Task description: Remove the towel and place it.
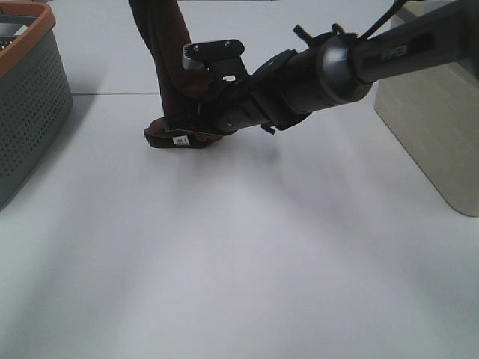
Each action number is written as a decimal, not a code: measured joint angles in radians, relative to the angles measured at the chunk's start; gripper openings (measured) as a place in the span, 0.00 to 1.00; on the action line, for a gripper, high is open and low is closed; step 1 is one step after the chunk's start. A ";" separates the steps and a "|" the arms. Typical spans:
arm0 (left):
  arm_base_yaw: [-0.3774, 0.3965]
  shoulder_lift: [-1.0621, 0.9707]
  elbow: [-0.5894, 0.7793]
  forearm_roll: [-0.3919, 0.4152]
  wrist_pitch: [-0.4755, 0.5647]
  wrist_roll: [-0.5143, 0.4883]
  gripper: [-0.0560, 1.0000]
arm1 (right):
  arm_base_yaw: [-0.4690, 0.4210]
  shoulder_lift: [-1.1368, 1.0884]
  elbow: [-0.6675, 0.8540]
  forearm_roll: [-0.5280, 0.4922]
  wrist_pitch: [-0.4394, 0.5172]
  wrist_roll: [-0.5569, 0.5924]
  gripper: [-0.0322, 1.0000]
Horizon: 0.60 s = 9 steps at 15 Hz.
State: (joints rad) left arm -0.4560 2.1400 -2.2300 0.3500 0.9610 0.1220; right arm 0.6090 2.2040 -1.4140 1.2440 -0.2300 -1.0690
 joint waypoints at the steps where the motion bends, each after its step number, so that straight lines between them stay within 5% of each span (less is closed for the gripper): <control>1: 0.017 0.000 0.000 0.000 0.027 0.040 0.05 | 0.000 -0.066 0.054 0.000 0.014 -0.052 0.03; 3: 0.030 0.000 0.000 -0.001 0.049 0.099 0.05 | 0.000 -0.152 0.128 0.000 0.045 -0.138 0.03; 6: 0.036 -0.050 0.000 -0.003 0.046 0.161 0.05 | 0.000 -0.318 0.211 -0.070 0.334 -0.363 0.03; 9: 0.036 -0.090 0.000 -0.005 0.049 0.173 0.05 | 0.000 -0.398 0.212 -0.125 0.520 -0.358 0.03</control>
State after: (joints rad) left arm -0.4200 2.0500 -2.2300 0.3450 1.0100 0.2950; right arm 0.6090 1.8060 -1.2020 1.1190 0.2900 -1.4270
